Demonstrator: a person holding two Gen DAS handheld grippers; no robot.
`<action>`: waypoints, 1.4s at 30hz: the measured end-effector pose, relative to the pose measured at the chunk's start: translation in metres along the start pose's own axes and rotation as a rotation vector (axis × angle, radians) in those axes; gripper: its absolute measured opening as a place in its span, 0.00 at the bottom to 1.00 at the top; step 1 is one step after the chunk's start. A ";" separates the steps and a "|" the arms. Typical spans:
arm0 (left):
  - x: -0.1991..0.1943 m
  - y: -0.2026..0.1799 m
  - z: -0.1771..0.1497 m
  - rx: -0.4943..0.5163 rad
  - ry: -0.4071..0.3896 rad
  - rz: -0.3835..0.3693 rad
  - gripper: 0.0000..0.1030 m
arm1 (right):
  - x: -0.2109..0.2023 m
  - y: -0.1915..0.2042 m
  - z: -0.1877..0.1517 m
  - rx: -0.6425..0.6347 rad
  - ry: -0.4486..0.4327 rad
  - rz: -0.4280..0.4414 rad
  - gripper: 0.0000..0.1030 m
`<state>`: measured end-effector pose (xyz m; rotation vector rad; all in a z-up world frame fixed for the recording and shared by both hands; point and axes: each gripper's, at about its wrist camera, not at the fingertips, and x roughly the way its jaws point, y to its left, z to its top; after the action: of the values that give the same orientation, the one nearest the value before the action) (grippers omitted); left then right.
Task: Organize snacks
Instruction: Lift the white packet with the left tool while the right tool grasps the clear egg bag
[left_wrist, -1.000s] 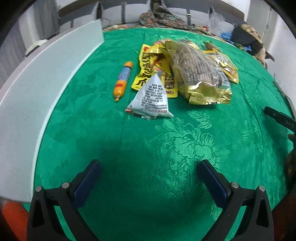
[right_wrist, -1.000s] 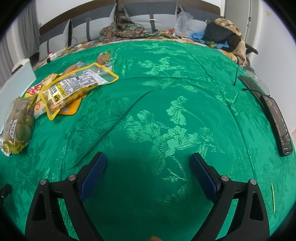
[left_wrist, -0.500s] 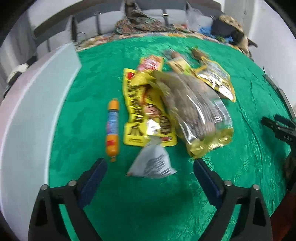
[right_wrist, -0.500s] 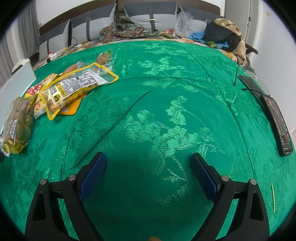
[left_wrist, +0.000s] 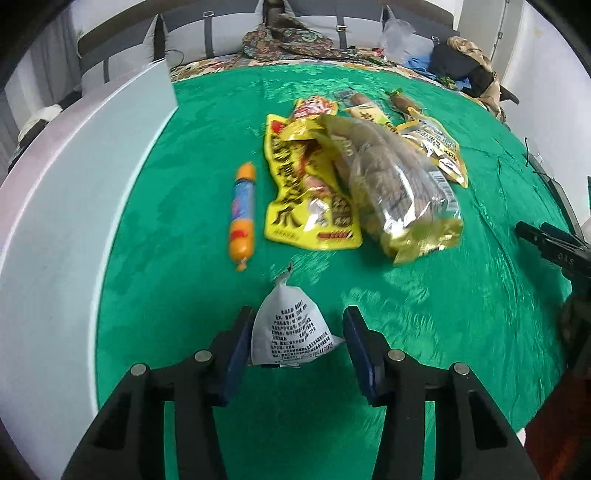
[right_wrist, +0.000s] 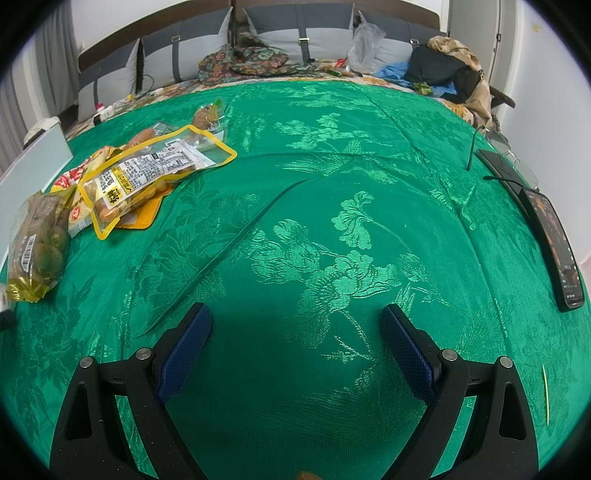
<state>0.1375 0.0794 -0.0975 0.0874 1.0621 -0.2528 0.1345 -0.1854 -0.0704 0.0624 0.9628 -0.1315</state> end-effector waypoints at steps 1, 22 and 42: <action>-0.003 0.002 -0.002 -0.004 0.000 -0.001 0.47 | 0.000 0.000 0.000 0.000 0.000 0.000 0.93; 0.021 0.021 -0.022 -0.094 -0.116 0.108 1.00 | 0.000 0.000 0.000 0.002 0.001 -0.002 0.93; 0.020 0.021 -0.023 -0.103 -0.132 0.115 1.00 | -0.056 0.173 0.049 -0.167 0.042 0.366 0.90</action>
<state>0.1320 0.1011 -0.1268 0.0383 0.9335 -0.0987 0.1668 -0.0146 0.0028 0.0871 0.9861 0.2877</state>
